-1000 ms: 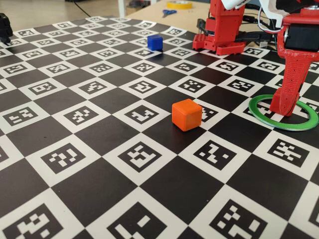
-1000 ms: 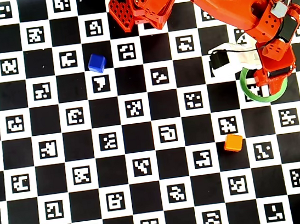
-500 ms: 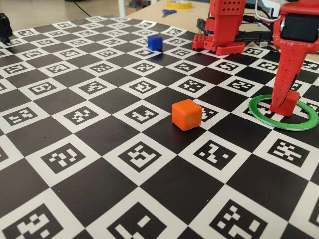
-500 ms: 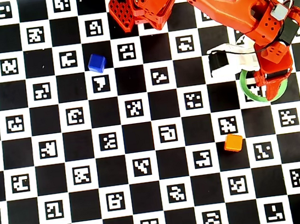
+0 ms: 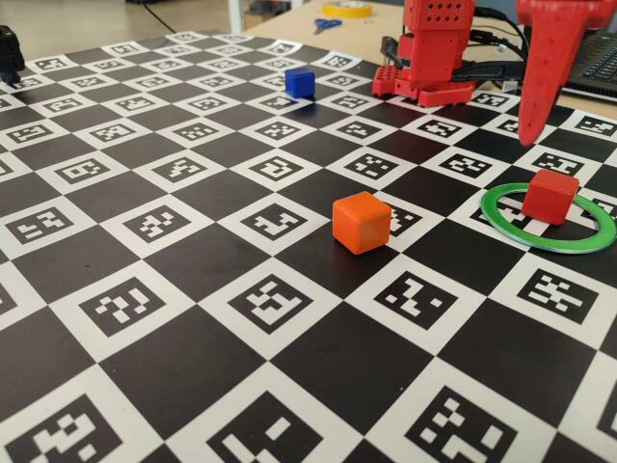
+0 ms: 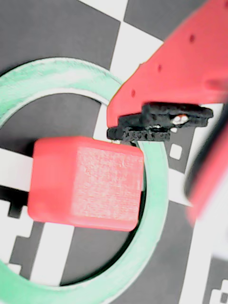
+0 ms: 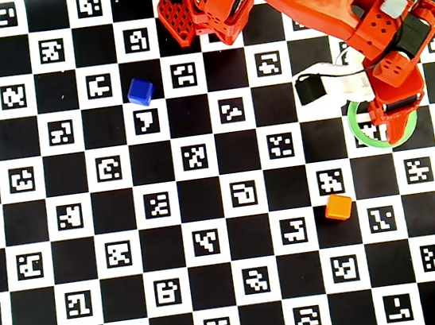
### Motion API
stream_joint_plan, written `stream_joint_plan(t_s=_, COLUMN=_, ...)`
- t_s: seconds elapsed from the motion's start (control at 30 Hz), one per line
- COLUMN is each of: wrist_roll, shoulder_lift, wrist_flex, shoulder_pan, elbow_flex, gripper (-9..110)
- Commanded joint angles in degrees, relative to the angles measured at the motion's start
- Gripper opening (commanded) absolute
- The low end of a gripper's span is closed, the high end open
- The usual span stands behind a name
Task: Grab the red cube then put it in the green circle then put the blue cube on top and finally the orange cube on top
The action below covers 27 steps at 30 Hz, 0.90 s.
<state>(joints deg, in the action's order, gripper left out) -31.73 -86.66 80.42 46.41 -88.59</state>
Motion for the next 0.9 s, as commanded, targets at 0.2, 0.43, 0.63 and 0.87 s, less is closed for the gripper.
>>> stream_joint_plan(t_s=0.2, wrist_roll=16.9, shoulder_lift=-15.1, wrist_flex=6.0, shoulder_pan=-10.6, elbow_flex=2.8, gripper=39)
stream_joint_plan(t_s=0.43, wrist_roll=23.5, shoulder_lift=-23.8, wrist_flex=6.7, shoulder_pan=-22.3, elbow_flex=-2.5, gripper=39)
stream_joint_plan(t_s=0.63, wrist_roll=27.0, shoulder_lift=-27.2, wrist_flex=10.0, shoulder_pan=-33.7, elbow_flex=-4.7, gripper=39)
stream_joint_plan(t_s=0.87, wrist_roll=28.1, shoulder_lift=-28.7, wrist_flex=10.4, shoulder_pan=-46.8, elbow_flex=-7.2, gripper=39)
